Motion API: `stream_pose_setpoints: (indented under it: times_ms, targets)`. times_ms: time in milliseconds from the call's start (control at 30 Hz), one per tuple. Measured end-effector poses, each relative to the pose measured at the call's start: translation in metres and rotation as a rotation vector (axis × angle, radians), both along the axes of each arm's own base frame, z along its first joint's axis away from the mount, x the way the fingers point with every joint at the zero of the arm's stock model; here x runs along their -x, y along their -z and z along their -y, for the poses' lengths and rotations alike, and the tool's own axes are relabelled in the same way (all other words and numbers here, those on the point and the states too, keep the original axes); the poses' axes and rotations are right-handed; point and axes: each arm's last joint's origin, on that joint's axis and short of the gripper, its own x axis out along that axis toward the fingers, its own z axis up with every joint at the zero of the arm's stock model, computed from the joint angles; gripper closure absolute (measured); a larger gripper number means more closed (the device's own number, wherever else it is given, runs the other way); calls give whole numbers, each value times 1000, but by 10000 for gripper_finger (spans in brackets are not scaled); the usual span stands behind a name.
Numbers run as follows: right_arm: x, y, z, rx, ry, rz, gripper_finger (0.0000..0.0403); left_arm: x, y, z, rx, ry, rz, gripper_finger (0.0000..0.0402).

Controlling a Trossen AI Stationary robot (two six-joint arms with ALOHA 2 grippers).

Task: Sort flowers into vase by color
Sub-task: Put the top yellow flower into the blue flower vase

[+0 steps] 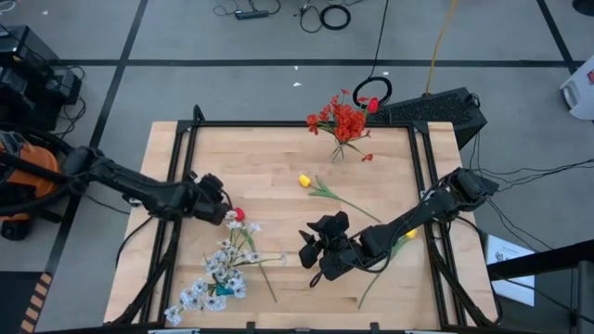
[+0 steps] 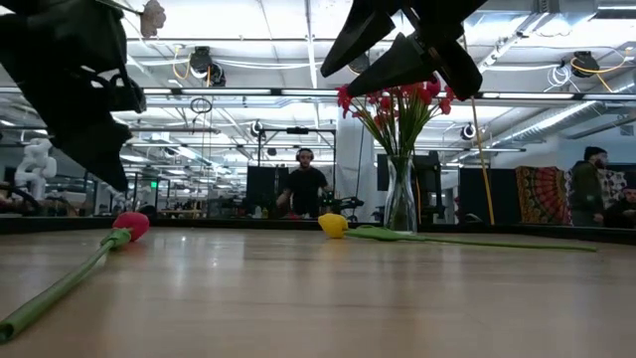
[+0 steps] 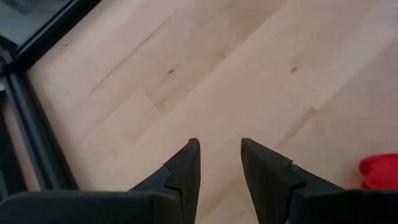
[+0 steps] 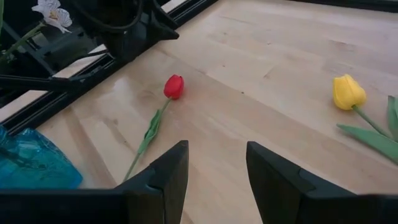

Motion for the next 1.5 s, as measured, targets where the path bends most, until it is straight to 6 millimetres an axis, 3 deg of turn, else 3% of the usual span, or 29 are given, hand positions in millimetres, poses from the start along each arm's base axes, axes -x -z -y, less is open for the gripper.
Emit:
stream_pose_setpoints:
  times_ms: [367,667,900,1100,1267,1500]
  targets:
    - [0,2,-2,-49,-49,-33,250,-2,2,-4,153,-158,74,279]
    - [22,20,6,-118,-24,-313,250,-4,2,-2,240,-258,147,279]
    - [51,45,29,-159,79,-631,250,-7,2,-2,261,-253,179,279]
    - [69,73,51,-207,98,-794,250,-12,2,0,275,-250,209,279]
    - [88,79,69,-237,106,-814,250,-15,5,0,272,-243,203,279]
    - [120,63,98,-273,25,-689,250,-16,8,0,267,-245,179,279]
